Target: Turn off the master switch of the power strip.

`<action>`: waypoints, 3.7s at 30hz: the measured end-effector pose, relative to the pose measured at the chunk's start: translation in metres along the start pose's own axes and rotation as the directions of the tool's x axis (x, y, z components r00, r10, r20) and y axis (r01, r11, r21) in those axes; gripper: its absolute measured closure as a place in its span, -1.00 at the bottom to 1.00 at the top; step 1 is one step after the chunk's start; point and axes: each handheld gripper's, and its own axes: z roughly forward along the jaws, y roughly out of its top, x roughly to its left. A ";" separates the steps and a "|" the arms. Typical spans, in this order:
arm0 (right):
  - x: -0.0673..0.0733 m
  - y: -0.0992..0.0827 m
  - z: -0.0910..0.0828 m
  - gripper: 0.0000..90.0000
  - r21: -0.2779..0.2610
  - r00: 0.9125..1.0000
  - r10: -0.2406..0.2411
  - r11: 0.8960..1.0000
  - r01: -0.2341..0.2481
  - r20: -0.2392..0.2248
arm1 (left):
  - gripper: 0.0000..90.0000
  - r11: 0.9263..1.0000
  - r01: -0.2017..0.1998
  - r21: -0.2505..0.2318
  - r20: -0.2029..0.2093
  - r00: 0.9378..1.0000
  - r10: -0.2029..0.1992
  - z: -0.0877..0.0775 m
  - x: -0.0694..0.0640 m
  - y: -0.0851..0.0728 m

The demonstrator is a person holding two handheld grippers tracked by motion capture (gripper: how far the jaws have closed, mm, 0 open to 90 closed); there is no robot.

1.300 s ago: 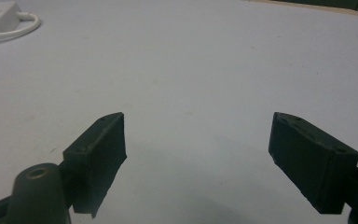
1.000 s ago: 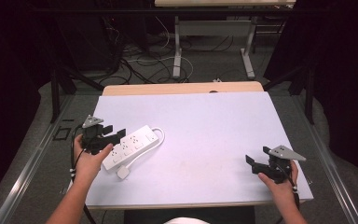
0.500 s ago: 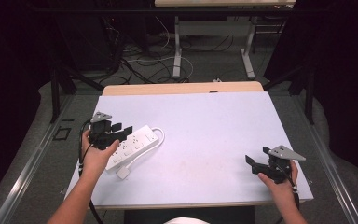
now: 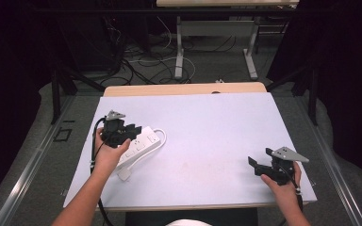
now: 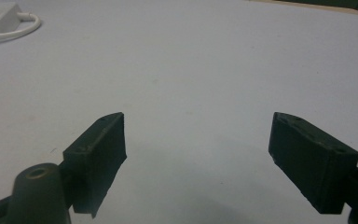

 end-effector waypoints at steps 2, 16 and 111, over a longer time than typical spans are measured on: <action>0.000 0.000 0.000 -0.60 -0.002 1.000 -0.001 1.000 0.001 0.000 | 0.52 1.000 -0.013 0.010 -0.003 1.000 0.013 0.003 -0.001 0.001; 0.000 0.000 0.000 -0.60 0.008 1.000 -0.001 1.000 0.001 -0.007 | 0.82 0.996 -0.011 0.091 -0.002 1.000 0.012 0.021 -0.008 0.003; -0.002 -0.002 0.001 -0.60 0.014 1.000 0.001 1.000 -0.001 -0.024 | 1.00 0.972 0.099 0.215 -0.079 0.993 -0.083 0.086 -0.014 -0.002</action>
